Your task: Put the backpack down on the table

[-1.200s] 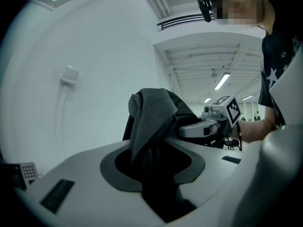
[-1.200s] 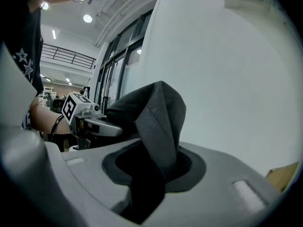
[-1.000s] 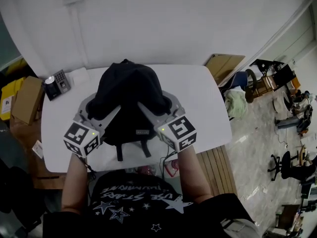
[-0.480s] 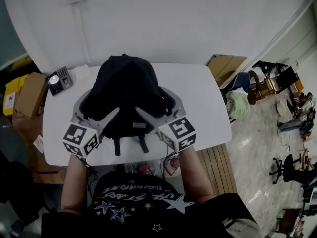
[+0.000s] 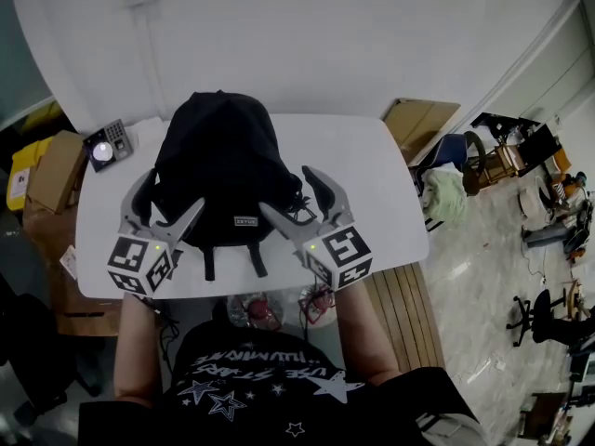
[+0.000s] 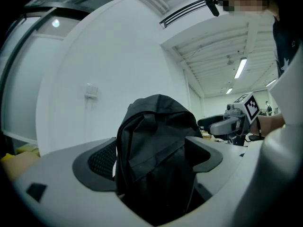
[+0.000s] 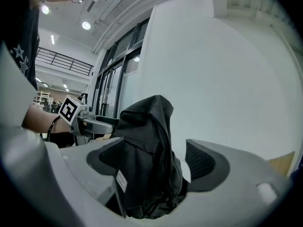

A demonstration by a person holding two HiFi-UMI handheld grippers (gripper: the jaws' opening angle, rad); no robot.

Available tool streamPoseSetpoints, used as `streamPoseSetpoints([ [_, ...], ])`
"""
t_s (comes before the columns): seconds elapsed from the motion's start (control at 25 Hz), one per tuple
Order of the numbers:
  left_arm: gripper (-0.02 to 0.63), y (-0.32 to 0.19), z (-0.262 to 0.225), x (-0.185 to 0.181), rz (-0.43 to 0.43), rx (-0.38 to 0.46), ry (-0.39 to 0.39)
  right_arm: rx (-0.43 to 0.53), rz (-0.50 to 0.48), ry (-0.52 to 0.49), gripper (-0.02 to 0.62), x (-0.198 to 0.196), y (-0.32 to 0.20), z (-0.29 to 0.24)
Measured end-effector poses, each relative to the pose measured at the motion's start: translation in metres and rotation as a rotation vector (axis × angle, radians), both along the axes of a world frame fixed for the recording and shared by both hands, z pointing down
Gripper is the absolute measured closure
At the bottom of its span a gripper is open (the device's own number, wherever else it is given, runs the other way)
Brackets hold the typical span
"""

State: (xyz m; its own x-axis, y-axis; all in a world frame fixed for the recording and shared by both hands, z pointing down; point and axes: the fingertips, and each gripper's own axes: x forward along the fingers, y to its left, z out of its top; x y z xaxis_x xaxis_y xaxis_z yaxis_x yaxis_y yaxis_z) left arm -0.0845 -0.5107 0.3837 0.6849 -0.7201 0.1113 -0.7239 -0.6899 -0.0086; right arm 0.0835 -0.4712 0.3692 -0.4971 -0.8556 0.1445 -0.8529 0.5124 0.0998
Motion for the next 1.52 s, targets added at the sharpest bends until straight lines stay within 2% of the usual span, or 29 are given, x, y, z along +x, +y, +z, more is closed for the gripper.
streamPoseSetpoints([
  [0.24, 0.178, 0.029, -0.003, 0.003, -0.052, 0.013, -0.008, -0.012, -0.025, -0.009, 0.196, 0.01, 0.029, 0.001],
  [0.44, 0.178, 0.07, -0.003, 0.018, -0.032, 0.009, -0.001, -0.024, -0.07, 0.008, 0.198, 0.007, 0.055, 0.005],
  [0.52, 0.179, 0.087, -0.001, 0.023, -0.028, 0.01, -0.021, -0.03, -0.097, 0.007, 0.198, 0.003, 0.067, 0.005],
  [0.64, 0.179, 0.11, 0.004, 0.025, -0.032, -0.001, -0.05, -0.042, -0.133, -0.019, 0.199, -0.001, 0.085, 0.005],
  [0.8, 0.183, 0.139, 0.004, 0.027, -0.037, -0.016, -0.04, -0.039, -0.179, -0.064, 0.204, -0.007, 0.112, -0.002],
  [0.84, 0.183, 0.147, 0.004, 0.029, -0.037, -0.014, -0.038, -0.035, -0.185, -0.057, 0.236, -0.007, 0.118, -0.002],
  [0.88, 0.199, 0.154, 0.003, 0.031, -0.039, -0.01, -0.037, -0.032, -0.189, -0.05, 0.286, -0.006, 0.125, -0.002],
  [0.92, 0.266, 0.162, 0.003, 0.033, -0.043, -0.006, -0.037, -0.031, -0.193, -0.048, 0.314, -0.005, 0.132, 0.0],
  [1.0, 0.315, 0.176, 0.004, 0.037, -0.052, -0.002, -0.037, -0.035, -0.2, -0.058, 0.369, -0.002, 0.145, 0.002],
  [1.04, 0.36, 0.183, 0.004, 0.039, -0.057, -0.003, -0.034, -0.037, -0.203, -0.065, 0.403, 0.0, 0.151, 0.003],
  [1.24, 0.543, 0.214, 0.011, 0.043, -0.073, -0.058, -0.002, -0.058, -0.212, -0.072, 0.524, 0.01, 0.174, 0.01],
  [1.32, 0.554, 0.226, 0.016, 0.044, -0.078, -0.08, -0.001, -0.067, -0.216, -0.068, 0.558, 0.012, 0.182, 0.016],
  [1.4, 0.598, 0.235, 0.022, 0.043, -0.082, -0.098, -0.007, -0.078, -0.219, -0.065, 0.574, 0.012, 0.188, 0.022],
  [1.52, 0.598, 0.248, 0.028, 0.046, -0.074, -0.119, -0.017, -0.094, -0.226, -0.064, 0.589, 0.011, 0.195, 0.03],
])
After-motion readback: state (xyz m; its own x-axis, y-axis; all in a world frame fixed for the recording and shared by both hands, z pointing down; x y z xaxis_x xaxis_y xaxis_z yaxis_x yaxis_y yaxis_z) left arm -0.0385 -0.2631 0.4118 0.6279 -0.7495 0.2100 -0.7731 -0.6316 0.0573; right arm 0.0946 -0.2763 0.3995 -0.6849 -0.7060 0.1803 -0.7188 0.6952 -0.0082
